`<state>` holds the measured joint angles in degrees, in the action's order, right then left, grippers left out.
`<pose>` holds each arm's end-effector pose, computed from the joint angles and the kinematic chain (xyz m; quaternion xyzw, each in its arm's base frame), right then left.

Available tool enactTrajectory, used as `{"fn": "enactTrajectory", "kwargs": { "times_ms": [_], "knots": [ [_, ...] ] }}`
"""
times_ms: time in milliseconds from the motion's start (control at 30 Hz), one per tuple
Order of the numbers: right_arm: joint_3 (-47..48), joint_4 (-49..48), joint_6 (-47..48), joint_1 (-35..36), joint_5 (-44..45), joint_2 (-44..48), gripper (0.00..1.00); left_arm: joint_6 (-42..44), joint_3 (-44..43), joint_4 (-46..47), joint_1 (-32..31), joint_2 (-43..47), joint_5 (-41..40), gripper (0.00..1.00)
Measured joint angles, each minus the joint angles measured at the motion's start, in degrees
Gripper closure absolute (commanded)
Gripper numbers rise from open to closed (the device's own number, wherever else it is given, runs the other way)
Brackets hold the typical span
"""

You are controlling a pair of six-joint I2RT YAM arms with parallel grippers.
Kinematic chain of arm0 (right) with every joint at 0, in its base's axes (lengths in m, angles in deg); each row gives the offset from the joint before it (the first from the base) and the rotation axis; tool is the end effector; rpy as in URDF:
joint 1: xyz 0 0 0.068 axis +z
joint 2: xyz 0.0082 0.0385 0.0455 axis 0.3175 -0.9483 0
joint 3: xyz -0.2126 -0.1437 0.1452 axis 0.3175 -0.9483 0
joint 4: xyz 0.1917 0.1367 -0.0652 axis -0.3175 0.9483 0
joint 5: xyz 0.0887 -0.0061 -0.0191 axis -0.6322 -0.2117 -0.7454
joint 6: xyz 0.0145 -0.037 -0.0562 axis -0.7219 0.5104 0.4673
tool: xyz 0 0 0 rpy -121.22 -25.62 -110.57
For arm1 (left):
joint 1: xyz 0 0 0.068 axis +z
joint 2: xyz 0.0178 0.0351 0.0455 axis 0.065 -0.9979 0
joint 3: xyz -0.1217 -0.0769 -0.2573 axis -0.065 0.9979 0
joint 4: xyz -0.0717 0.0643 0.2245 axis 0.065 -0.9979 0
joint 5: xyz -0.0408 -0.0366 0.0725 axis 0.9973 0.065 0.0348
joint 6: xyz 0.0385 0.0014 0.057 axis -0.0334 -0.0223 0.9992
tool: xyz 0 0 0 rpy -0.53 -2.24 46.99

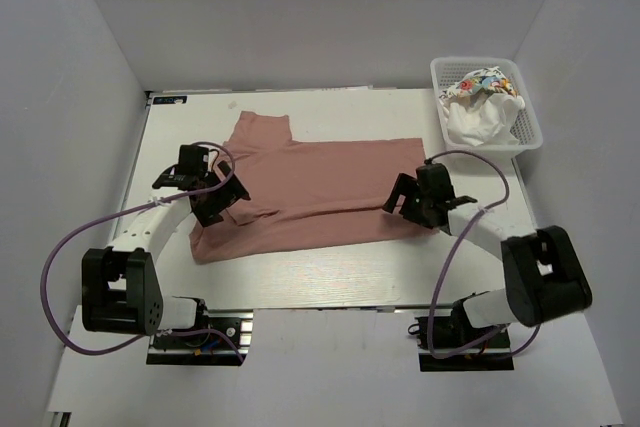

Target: Fold and stack the t-shirts

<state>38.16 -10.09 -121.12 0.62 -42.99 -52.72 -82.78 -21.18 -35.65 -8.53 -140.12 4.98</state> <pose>0.2624 0.0884 0.1848 0.1311 0.9186 0.1494 0.3416 0.2394 -0.0261 0.2276 -0.2776 0.9297 -0.1374 0.1994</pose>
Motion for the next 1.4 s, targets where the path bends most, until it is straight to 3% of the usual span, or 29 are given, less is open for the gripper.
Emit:
{"fn": "enactTrajectory", "kwargs": {
  "times_ms": [167,367,467,500,600,667,700,800,933,1400],
  "knots": [
    [-4.9,9.7,-2.6,0.0,1.5,10.4,0.1,1.1,0.5,1.1,-0.7,0.0,1.8,0.0],
    [-2.9,15.5,-1.8,0.0,2.7,16.6,0.1,1.3,1.0,3.0,-2.3,-3.5,2.4,0.0],
    [-1.0,16.0,-1.2,0.0,2.7,17.8,0.1,1.1,1.2,3.8,-3.1,-5.7,2.5,0.09],
    [-0.7,15.9,-1.0,0.0,2.7,18.2,0.1,1.0,1.2,4.2,-3.3,-6.3,2.5,0.17],
    [-0.3,15.9,-0.8,0.0,3.0,19.2,0.1,0.7,1.2,4.8,-3.8,-7.5,2.5,0.29],
    [-0.2,16.2,-0.7,0.0,3.7,19.3,0.1,0.5,1.3,5.3,-4.2,-8.1,2.5,0.44],
    [-0.2,16.4,-0.6,0.0,4.0,19.3,0.1,0.3,1.3,5.6,-4.3,-8.5,2.4,0.58],
    [-0.2,17.4,-0.3,-0.1,5.1,19.3,0.1,0.2,1.3,5.9,-4.7,-10.2,1.9,0.72],
    [0.0,18.5,0.1,-0.3,6.2,19.3,0.1,0.2,1.3,5.6,-5.0,-11.8,0.9,1.0],
    [0.5,19.1,0.7,-0.4,7.0,21.0,0.1,1.0,-1.7,6.2,-5.5,-12.1,0.4,1.0]
  ]
}}
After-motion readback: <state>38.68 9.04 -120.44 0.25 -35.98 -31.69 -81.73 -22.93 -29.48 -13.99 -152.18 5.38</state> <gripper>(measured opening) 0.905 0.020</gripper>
